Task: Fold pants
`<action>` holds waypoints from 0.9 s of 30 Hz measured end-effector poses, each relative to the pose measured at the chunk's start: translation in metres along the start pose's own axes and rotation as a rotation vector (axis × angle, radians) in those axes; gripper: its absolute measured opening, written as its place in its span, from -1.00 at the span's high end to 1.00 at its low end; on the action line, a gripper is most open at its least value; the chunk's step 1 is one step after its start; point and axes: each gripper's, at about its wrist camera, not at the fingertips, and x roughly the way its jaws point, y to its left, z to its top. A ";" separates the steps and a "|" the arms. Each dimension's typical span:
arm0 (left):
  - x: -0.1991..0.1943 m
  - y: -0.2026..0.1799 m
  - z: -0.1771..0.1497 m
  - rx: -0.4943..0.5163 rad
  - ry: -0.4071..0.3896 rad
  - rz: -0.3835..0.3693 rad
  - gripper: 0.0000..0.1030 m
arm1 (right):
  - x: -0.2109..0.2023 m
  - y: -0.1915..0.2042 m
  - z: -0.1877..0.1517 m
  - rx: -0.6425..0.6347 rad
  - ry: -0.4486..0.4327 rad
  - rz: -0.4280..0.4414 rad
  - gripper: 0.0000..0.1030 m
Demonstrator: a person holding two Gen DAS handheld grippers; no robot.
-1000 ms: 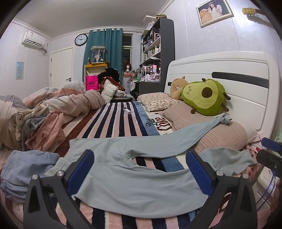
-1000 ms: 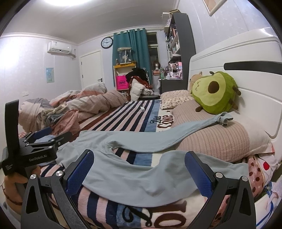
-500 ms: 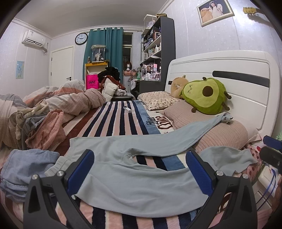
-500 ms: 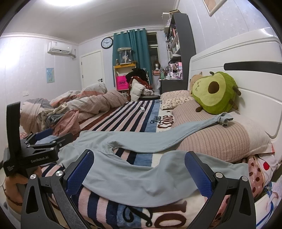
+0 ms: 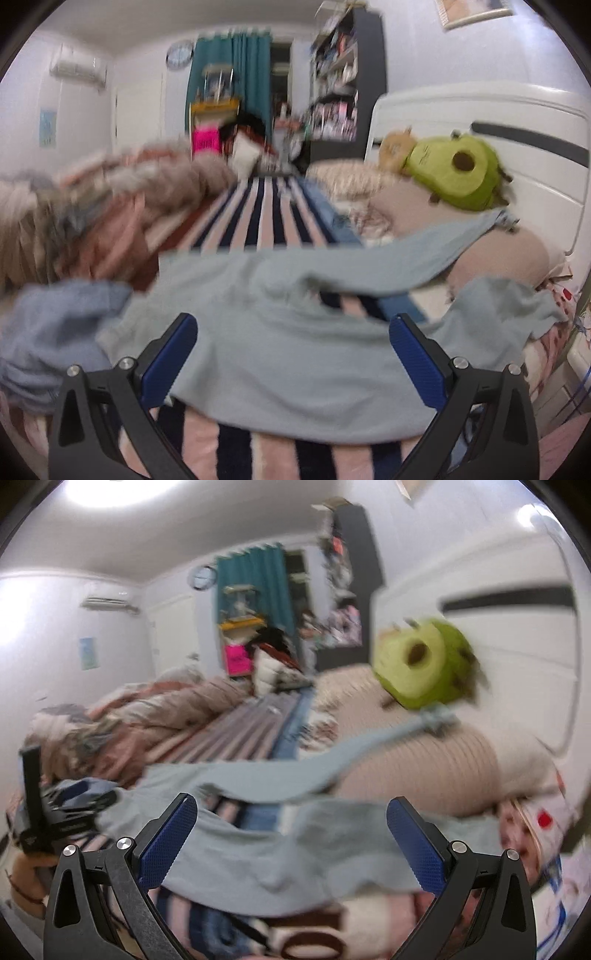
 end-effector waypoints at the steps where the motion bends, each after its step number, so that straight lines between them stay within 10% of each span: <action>1: 0.008 0.006 -0.004 -0.024 0.030 -0.008 -0.99 | 0.006 -0.013 -0.007 0.011 0.029 -0.037 -0.99; 12: 0.068 0.040 -0.054 -0.152 0.263 0.042 -0.98 | 0.071 -0.123 -0.088 0.348 0.240 0.006 -0.69; 20: 0.072 0.055 -0.064 -0.191 0.330 0.072 -0.96 | 0.065 -0.113 -0.079 0.391 0.200 0.179 -0.45; 27: 0.084 0.053 -0.068 -0.247 0.380 -0.019 -0.86 | 0.098 -0.111 -0.094 0.418 0.362 0.283 -0.51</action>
